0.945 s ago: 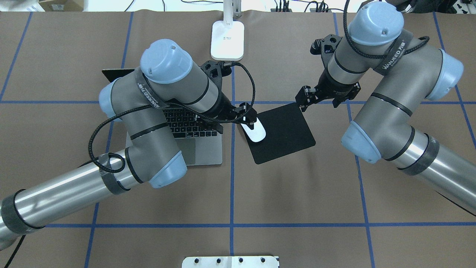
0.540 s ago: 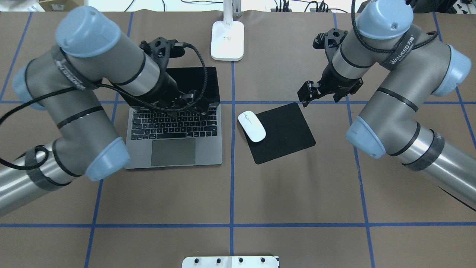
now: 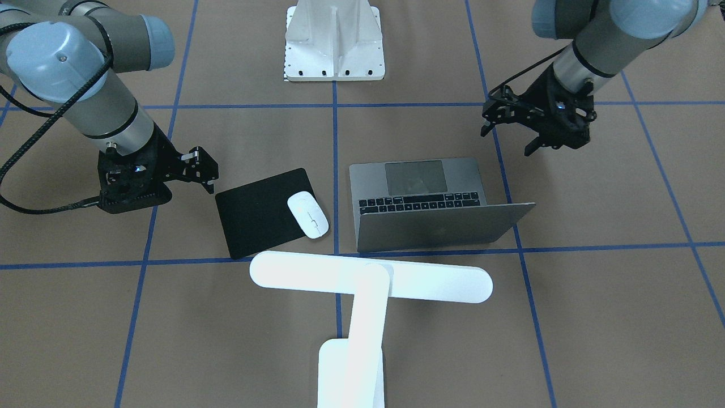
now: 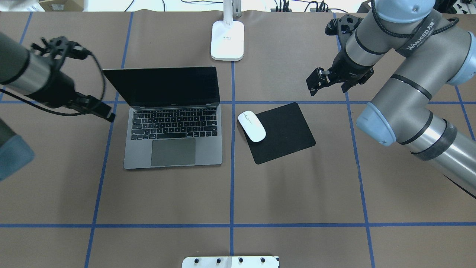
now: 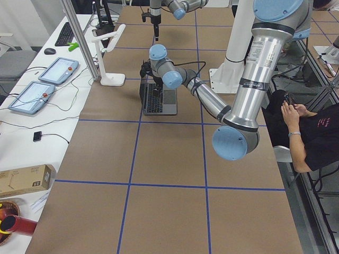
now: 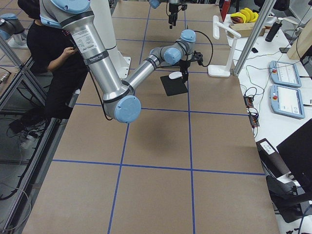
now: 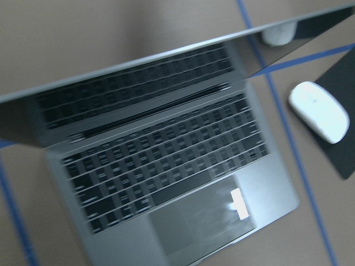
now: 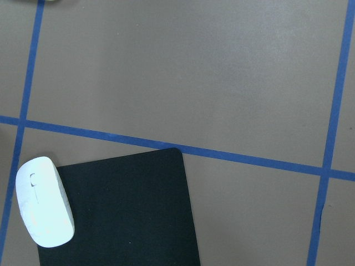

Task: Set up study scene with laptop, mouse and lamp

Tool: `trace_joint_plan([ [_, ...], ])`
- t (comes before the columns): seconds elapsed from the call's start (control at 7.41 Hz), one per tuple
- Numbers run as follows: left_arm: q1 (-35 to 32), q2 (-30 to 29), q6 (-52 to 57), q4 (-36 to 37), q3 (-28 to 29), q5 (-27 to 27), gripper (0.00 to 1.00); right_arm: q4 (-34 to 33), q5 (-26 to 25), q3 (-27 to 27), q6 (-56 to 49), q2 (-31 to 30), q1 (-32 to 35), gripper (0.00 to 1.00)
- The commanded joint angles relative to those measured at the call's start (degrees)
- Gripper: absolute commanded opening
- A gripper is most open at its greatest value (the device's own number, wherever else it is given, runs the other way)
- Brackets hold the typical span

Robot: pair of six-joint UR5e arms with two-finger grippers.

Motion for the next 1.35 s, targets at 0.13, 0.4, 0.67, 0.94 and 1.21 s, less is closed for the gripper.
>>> trace_joint_plan([
  [0.13, -11.51, 3.87, 8.86, 2.87, 3.28, -1.74, 1.00, -0.47, 3.01, -0.97, -0.96, -1.41, 7.34, 1.00],
  [0.4, -19.95, 4.04, 25.18, 6.05, 11.17, -2.80, 1.00, -0.73, 7.87, -2.29, -12.22, -6.84, 19.89, 1.00],
  [0.67, -28.38, 3.96, 33.22, 6.06, 21.53, -3.06, 1.00, -11.39, 6.47, -2.20, -28.77, -10.39, 28.70, 1.00],
  [0.94, -33.07, 3.95, 37.53, 5.35, 29.73, -3.15, 1.00, -17.35, 5.33, -2.29, -35.39, -14.92, 33.29, 1.00],
  [1.21, -33.79, 4.30, 40.98, 5.35, 32.56, -3.07, 1.00, -13.52, 5.50, -1.76, -35.95, -23.80, 33.23, 1.00],
])
